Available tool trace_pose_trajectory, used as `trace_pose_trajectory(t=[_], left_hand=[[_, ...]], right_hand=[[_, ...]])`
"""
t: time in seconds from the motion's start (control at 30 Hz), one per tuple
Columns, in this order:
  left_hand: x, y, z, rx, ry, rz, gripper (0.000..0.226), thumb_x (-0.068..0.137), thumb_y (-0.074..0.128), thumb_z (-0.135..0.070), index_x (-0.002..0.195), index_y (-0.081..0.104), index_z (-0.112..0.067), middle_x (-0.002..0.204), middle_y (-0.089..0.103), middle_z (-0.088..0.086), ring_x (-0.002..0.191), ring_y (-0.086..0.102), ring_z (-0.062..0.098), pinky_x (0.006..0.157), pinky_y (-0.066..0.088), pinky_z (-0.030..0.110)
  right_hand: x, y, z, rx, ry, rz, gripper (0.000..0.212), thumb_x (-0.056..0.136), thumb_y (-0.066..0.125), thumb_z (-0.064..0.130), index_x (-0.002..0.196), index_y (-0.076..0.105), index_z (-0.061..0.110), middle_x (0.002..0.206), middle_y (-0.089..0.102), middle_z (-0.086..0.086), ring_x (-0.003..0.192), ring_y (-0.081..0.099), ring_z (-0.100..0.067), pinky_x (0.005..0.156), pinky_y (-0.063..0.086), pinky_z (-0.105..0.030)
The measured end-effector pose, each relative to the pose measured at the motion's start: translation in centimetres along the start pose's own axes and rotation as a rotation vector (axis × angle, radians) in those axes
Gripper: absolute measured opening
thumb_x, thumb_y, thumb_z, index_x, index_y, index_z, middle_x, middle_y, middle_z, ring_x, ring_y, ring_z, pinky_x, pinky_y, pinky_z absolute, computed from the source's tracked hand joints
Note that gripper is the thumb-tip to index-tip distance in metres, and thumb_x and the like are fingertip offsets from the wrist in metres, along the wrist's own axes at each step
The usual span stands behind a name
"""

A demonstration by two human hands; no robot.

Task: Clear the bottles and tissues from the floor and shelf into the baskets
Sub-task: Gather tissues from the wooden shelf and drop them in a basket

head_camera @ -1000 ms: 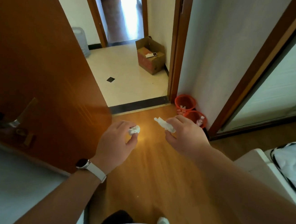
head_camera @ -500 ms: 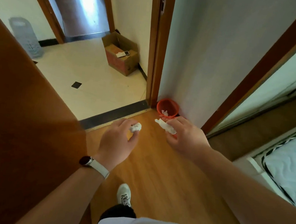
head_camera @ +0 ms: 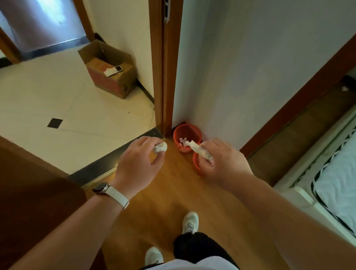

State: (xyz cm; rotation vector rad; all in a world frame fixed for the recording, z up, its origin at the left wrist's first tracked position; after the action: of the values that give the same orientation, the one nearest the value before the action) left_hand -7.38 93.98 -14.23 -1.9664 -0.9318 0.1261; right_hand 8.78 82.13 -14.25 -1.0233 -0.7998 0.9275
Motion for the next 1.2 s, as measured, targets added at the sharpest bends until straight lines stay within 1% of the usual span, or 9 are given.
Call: trace_pose_trajectory(t=[0.13,0.3,0.4,0.53,0.63,0.83,1.03,1.17,1.2], left_hand=[[5.6,2.1,1.9,0.017,0.000,0.013,0.025,0.093,0.062,-0.025,0.116,0.061,-0.015,0.105,0.064,0.001,0.087,0.056,0.014,0.066,0.051,0.027],[12.7,6.8,4.2,0.066,-0.044,0.106,0.027,0.093,0.060,-0.027,0.118,0.061,-0.016,0.107,0.063,-0.001,0.089,0.054,0.011,0.068,0.044,0.019],[17.5,10.0,4.8,0.075,-0.062,0.176,0.028,0.094,0.060,-0.027,0.120,0.060,-0.017,0.109,0.063,-0.003,0.092,0.055,0.010,0.071,0.046,0.020],[24.4,14.4,5.1,0.094,-0.064,0.247,0.028,0.094,0.059,-0.030,0.120,0.060,-0.021,0.112,0.062,-0.007,0.096,0.055,0.010,0.074,0.046,0.022],[28.6,17.6,5.5,0.106,-0.050,0.285,0.027,0.094,0.057,-0.032,0.120,0.059,-0.023,0.112,0.061,-0.009,0.097,0.054,0.008,0.075,0.045,0.022],[34.0,23.5,8.0,0.090,-0.045,0.356,0.024,0.092,0.058,-0.031,0.116,0.060,-0.027,0.111,0.060,-0.012,0.094,0.047,0.000,0.071,0.032,0.010],[37.1,30.8,12.2,0.033,0.009,0.479,0.028,0.090,0.055,-0.036,0.116,0.059,-0.025,0.107,0.062,-0.007,0.091,0.052,0.006,0.069,0.036,0.018],[38.4,38.2,18.1,0.000,0.018,0.555,0.027,0.090,0.060,-0.031,0.116,0.061,-0.022,0.109,0.062,-0.005,0.090,0.050,0.003,0.066,0.033,0.011],[38.5,40.2,19.6,0.002,0.026,0.572,0.028,0.090,0.061,-0.030,0.116,0.061,-0.021,0.109,0.062,-0.004,0.090,0.051,0.004,0.065,0.035,0.012]], right_hand=[[3.6,1.6,-3.8,0.026,0.055,0.020,0.027,0.086,0.061,0.032,0.112,0.062,0.024,0.098,0.058,0.007,0.083,0.054,-0.013,0.060,0.037,-0.025],[10.7,5.0,-9.8,0.106,0.114,0.106,0.033,0.091,0.058,0.034,0.122,0.058,0.023,0.104,0.056,0.007,0.088,0.047,-0.009,0.070,0.043,-0.028],[15.4,6.5,-13.2,0.133,0.128,0.145,0.032,0.092,0.056,0.035,0.122,0.056,0.024,0.108,0.056,0.006,0.093,0.051,-0.011,0.075,0.048,-0.030],[20.9,7.7,-18.5,0.128,0.171,0.175,0.034,0.094,0.052,0.037,0.125,0.054,0.023,0.114,0.055,0.004,0.097,0.053,-0.015,0.075,0.044,-0.030],[23.9,8.6,-21.8,0.128,0.198,0.196,0.035,0.093,0.050,0.038,0.124,0.055,0.021,0.115,0.056,0.002,0.096,0.053,-0.018,0.075,0.046,-0.034],[27.0,11.7,-26.6,0.155,0.292,0.209,0.034,0.090,0.053,0.036,0.122,0.056,0.023,0.115,0.056,0.003,0.096,0.055,-0.020,0.073,0.048,-0.036],[29.0,18.7,-30.6,0.173,0.418,0.264,0.032,0.090,0.052,0.035,0.120,0.055,0.024,0.114,0.055,0.001,0.095,0.056,-0.022,0.072,0.051,-0.039],[30.3,26.4,-33.5,0.208,0.510,0.266,0.029,0.089,0.055,0.032,0.116,0.056,0.024,0.108,0.056,0.002,0.092,0.056,-0.020,0.067,0.051,-0.039],[30.5,28.5,-34.2,0.210,0.528,0.267,0.028,0.088,0.056,0.031,0.115,0.056,0.024,0.107,0.056,0.002,0.091,0.056,-0.020,0.067,0.052,-0.039]])
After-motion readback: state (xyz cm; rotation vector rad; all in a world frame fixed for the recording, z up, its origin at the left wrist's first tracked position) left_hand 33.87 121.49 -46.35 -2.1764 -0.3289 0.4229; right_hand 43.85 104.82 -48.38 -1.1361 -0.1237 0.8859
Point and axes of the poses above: each hand's wrist, its own x-axis towards the middle knuckle, its own y-axis out of the palm, z = x × y, the point moved 10 cm from there along x, towards the middle knuckle
